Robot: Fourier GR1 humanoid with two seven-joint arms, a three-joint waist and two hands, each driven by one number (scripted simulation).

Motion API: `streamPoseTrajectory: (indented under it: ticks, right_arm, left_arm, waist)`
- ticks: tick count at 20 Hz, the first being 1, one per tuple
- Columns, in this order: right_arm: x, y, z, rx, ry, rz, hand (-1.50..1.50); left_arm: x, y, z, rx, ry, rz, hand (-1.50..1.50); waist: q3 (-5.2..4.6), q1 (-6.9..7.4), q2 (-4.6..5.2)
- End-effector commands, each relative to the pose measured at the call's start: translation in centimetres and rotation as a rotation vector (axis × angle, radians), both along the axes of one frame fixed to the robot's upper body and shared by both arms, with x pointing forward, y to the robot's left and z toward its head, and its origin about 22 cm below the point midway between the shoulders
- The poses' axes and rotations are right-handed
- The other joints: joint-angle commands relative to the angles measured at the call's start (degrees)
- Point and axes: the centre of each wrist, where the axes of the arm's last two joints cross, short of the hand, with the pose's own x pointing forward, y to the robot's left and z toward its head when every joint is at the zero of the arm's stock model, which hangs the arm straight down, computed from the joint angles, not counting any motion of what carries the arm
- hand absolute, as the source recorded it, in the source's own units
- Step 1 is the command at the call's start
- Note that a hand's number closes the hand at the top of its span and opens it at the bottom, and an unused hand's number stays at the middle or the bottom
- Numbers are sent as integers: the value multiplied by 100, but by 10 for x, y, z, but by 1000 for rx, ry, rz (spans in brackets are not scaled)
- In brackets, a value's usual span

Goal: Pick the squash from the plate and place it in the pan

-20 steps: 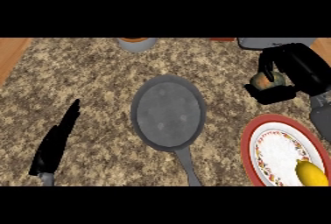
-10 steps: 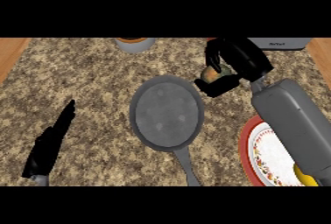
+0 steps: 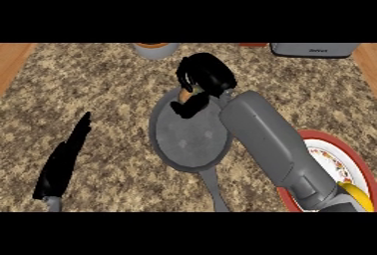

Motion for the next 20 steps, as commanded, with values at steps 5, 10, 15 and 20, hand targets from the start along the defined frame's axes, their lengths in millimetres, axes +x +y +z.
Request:
streamPoseTrajectory:
  ticks: [5, 10, 15, 20]
  right_arm:
    - [-6, 32, -52, -179, 22, 38, 150]
    - [-9, 8, -82, -34, 426, -35, -150]
    - [-17, 7, -92, 149, 518, -38, -150]
    - [-15, 9, -81, 406, 380, -88, -150]
  left_arm:
    - [3, -12, -11, -6, 2, -47, 0]
    - [9, -11, 5, 8, -18, -56, 0]
    - [12, -5, 8, -8, -9, -64, 0]
    - [19, -17, 12, -11, -31, -62, 0]
  waist:
    - [-3, 247, 66]
    - [4, 348, 85]
    - [8, 365, 76]
    - [14, 396, 89]
